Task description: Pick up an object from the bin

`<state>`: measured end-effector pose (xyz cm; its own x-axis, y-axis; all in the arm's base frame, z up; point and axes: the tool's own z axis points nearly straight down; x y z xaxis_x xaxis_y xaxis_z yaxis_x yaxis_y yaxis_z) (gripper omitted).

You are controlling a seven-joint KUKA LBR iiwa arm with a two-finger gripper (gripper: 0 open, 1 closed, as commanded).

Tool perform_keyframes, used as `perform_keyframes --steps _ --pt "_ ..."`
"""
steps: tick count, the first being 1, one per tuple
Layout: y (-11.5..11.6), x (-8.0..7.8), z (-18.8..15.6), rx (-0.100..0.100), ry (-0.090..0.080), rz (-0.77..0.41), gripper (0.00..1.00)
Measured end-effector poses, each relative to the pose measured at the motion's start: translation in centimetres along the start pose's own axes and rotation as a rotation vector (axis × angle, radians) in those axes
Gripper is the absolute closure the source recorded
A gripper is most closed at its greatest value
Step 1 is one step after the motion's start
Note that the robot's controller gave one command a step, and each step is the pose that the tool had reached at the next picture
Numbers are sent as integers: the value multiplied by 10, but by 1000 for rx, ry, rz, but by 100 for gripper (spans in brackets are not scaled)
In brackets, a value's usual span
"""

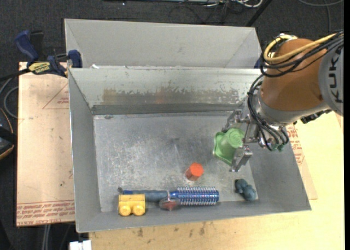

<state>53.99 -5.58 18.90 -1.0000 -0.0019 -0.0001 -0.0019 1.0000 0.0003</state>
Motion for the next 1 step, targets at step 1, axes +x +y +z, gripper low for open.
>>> perform_keyframes --steps 1 --pt "33 -6 -18 -1 -3 -273 0"
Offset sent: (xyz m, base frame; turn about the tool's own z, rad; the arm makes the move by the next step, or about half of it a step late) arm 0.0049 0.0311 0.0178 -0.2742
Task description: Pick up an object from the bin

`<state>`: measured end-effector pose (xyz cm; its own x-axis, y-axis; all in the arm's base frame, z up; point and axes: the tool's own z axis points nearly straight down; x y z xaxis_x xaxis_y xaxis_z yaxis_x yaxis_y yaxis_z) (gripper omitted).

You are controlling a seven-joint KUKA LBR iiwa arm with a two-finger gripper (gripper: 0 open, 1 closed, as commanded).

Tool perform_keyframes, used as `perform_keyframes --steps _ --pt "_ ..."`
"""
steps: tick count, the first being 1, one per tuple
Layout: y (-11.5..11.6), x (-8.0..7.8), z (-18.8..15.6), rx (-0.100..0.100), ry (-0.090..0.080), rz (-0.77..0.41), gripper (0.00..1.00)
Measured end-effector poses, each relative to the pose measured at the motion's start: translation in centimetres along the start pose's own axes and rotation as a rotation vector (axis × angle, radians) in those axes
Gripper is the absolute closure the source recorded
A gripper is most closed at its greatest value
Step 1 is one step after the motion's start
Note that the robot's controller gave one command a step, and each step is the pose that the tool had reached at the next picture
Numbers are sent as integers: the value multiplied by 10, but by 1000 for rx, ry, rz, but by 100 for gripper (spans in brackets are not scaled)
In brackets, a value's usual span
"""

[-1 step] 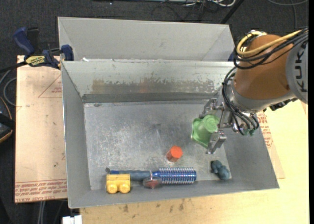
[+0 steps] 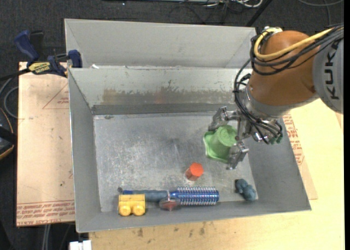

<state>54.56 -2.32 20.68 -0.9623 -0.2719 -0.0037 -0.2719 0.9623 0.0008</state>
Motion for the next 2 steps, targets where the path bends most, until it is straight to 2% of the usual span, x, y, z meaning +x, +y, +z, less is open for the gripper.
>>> perform_keyframes --steps 1,2 --pt "49 56 39 -3 9 -116 0" --pt "35 46 96 8 -25 -323 0"
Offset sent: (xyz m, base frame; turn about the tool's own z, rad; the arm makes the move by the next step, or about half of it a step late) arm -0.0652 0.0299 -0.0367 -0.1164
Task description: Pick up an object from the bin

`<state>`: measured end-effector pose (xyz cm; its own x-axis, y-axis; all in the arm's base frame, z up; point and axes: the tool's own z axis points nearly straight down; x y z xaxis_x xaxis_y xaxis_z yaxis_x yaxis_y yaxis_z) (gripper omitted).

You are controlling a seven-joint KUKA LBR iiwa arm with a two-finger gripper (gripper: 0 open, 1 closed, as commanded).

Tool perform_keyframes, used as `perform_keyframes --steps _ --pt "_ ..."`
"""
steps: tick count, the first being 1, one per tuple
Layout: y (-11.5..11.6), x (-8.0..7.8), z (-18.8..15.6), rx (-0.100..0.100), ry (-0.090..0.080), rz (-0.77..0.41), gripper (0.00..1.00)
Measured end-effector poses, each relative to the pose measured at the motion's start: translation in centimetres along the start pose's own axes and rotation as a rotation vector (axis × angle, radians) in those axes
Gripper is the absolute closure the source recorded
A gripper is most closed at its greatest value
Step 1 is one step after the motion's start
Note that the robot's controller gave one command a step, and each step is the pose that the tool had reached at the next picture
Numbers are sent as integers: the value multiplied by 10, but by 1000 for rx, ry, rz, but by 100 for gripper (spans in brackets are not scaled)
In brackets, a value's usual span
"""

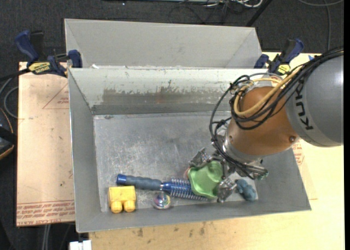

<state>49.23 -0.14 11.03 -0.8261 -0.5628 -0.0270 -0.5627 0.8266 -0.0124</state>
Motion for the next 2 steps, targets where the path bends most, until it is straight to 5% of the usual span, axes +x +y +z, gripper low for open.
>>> perform_keyframes --steps 1,2 --pt "-7 0 6 3 -6 -173 0" --pt "-14 0 7 10 -11 -87 0"
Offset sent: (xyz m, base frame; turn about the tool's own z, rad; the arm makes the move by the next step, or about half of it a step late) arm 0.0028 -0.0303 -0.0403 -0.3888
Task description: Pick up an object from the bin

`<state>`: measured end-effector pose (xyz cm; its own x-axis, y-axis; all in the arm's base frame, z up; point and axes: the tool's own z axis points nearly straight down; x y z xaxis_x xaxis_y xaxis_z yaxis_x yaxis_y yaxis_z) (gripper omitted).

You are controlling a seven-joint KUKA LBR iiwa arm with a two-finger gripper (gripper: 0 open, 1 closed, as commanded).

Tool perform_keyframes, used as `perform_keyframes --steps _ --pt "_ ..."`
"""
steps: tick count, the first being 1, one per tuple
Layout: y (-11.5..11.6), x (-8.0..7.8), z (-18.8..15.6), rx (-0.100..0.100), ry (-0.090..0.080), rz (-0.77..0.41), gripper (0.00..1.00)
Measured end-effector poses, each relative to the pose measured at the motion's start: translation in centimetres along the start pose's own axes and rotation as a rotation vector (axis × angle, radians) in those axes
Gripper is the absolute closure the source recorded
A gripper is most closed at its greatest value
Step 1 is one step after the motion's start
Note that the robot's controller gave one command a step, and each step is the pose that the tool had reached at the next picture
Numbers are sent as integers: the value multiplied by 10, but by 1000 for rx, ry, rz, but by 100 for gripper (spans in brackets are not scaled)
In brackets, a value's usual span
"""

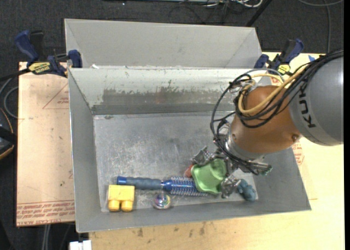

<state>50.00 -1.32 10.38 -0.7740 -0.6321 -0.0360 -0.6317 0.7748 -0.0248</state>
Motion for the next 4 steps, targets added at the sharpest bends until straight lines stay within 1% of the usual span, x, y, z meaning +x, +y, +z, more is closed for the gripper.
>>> perform_keyframes --steps 1,2,3,4 --pt "0 0 0 0 0 1 100" --pt "1 8 13 -20 31 92 100" --pt "-19 -9 1 -22 33 96 100" --pt "-32 -15 24 -18 32 300 100"
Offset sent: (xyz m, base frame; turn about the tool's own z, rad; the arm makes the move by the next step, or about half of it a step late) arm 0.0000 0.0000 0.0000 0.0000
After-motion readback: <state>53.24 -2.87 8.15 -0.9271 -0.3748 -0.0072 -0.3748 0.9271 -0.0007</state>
